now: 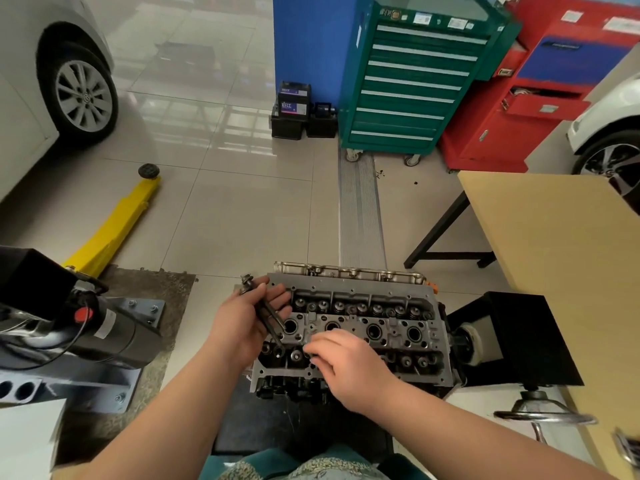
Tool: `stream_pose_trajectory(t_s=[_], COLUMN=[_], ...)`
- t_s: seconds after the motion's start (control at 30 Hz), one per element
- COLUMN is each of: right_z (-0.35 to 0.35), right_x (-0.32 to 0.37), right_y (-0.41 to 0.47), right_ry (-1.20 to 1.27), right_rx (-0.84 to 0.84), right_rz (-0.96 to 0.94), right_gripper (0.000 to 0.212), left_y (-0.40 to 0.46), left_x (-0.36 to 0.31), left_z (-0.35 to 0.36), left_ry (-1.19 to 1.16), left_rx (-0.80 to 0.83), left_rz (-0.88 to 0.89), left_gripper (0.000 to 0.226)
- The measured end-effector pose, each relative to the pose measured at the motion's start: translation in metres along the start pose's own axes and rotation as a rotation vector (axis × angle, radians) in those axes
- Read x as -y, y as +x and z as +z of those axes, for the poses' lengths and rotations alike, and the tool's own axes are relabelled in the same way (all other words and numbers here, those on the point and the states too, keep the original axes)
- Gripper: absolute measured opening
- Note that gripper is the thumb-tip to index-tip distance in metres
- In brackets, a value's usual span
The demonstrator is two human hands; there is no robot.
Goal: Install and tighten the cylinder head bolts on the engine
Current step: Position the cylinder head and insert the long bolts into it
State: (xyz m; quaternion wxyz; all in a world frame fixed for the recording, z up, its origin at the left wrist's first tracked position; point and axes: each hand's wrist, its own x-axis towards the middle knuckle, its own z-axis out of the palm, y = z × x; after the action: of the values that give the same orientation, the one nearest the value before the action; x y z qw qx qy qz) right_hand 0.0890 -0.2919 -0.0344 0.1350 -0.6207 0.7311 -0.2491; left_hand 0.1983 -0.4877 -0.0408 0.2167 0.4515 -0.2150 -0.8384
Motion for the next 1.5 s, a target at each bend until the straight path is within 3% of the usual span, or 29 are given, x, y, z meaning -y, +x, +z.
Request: stream_pose_trajectory(t_s=[0.07,0.17,0.23,0.33,0.43,0.53,0.7,0.77,0.87,0.97,1.13,1.5], right_z=[0.012,0.025,0.028,0.012,-0.021,-0.045,-0.063,-0.066,-0.065,-0.059,-0.042,-0.019], right_x=[-0.001,-0.005,-0.011,-0.013,-0.013,-0.016,-0.028,-0.032,-0.035,-0.033,-0.032,-0.033], right_y=[-0.007,-0.013,-0.019,-0.011,0.014,0.024,0.010,-0.005,-0.035,-0.056,-0.063,-0.052], right_ry=[-0.086,-0.296,-0.250,0.038,0.563,0.491,0.493,0.503,0.296,0.140,0.020,-0.177], right_rx=[0.002,0.296,0.370,0.152,-0.051,0.022,-0.187,-0.303,-0.328,-0.297,-0.172,-0.180], right_rz=[0.009,0.190,0.263,0.460,0.670,0.587,0.644,0.680,0.653,0.545,0.470,0.291], right_gripper=[0.034,0.061,0.064,0.058,0.052,0.035,0.011,0.013,0.013,0.026,0.031,0.030], left_y=[0.000,-0.001,-0.005,-0.014,-0.026,-0.035,-0.034,-0.025,-0.003,0.008,0.004,0.002], left_x=[0.000,0.004,0.006,0.005,0.003,0.004,0.011,0.018,0.018,0.013,0.021,0.027], left_z=[0.001,0.005,0.009,0.014,0.026,0.047,0.063,0.064,0.061,0.054,0.058,0.064], left_ry=[0.000,0.043,0.114,0.494,1.029,1.235,0.965,0.712,0.226,-0.027,-0.033,0.040], left_rx=[0.024,0.064,0.099,0.276,0.593,0.722,0.617,0.418,0.134,0.061,0.085,0.166], left_rz=[-0.001,-0.003,-0.006,0.016,0.061,0.113,0.052,0.047,-0.076,-0.203,-0.246,-0.160], left_gripper=[0.024,0.024,0.024,0.022,0.019,0.015,0.019,0.022,0.024,0.024,0.023,0.020])
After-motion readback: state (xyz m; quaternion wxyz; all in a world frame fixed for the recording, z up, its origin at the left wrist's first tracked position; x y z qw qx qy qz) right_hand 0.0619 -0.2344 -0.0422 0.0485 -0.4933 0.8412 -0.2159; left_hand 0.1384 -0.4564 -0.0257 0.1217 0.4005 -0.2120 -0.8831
